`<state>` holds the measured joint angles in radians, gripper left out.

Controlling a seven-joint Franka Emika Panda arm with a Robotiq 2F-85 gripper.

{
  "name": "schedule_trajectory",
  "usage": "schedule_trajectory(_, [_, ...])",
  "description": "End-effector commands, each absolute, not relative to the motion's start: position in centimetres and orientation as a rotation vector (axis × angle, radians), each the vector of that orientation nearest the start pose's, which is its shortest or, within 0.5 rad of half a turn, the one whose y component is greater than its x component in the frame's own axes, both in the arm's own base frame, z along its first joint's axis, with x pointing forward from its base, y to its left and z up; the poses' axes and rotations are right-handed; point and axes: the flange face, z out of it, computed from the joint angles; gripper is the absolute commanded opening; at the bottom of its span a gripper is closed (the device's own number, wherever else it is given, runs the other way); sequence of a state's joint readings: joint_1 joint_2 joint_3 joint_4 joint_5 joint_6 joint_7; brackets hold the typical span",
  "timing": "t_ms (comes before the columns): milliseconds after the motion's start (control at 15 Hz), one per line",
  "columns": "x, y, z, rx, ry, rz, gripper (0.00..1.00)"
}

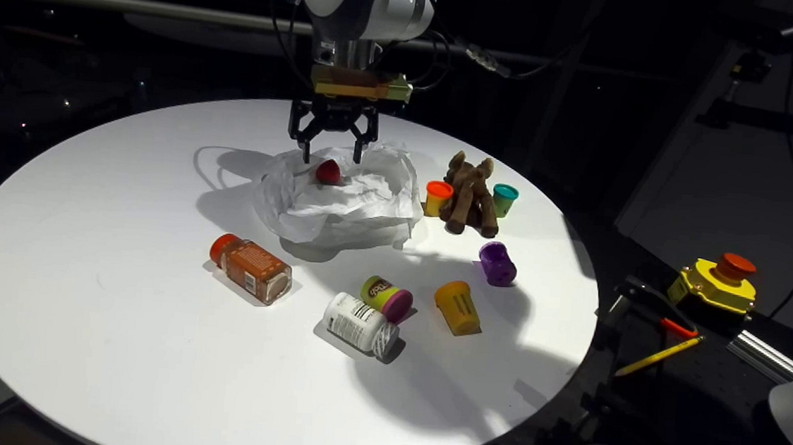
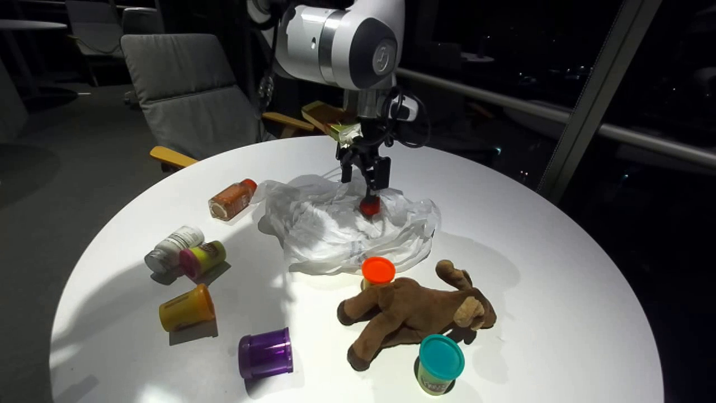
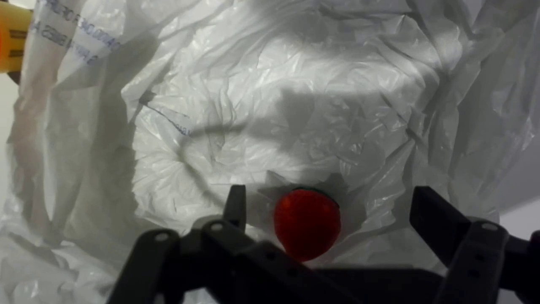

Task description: Remove the things from the plastic and put them on the table

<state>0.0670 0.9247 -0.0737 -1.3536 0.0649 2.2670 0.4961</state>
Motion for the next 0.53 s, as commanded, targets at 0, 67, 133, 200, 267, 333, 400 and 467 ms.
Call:
schedule_trajectory(0, [75.1, 0.8, 15.2, -3.021, 0.887, 0.005, 1.0])
schedule_trajectory(67, [75.2, 0.7, 14.7, -3.018, 0.904, 0.007, 1.0])
schedule_trajectory(133, [75.4, 0.6, 14.4, -3.016, 0.917, 0.011, 1.0])
schedule_trajectory(200, [75.6, 0.4, 14.2, -3.02, 0.931, 0.002, 1.0])
schedule_trajectory(267, [75.7, 0.2, 13.9, -3.019, 0.944, -0.005, 1.0])
schedule_trajectory(333, [75.9, 0.0, 13.7, -3.02, 0.958, -0.014, 0.99])
schedule_trajectory(400, [76.1, -0.3, 13.5, -3.024, 0.973, -0.027, 0.9])
schedule_trajectory(467, [76.2, -0.6, 13.4, -3.021, 0.987, -0.03, 0.9])
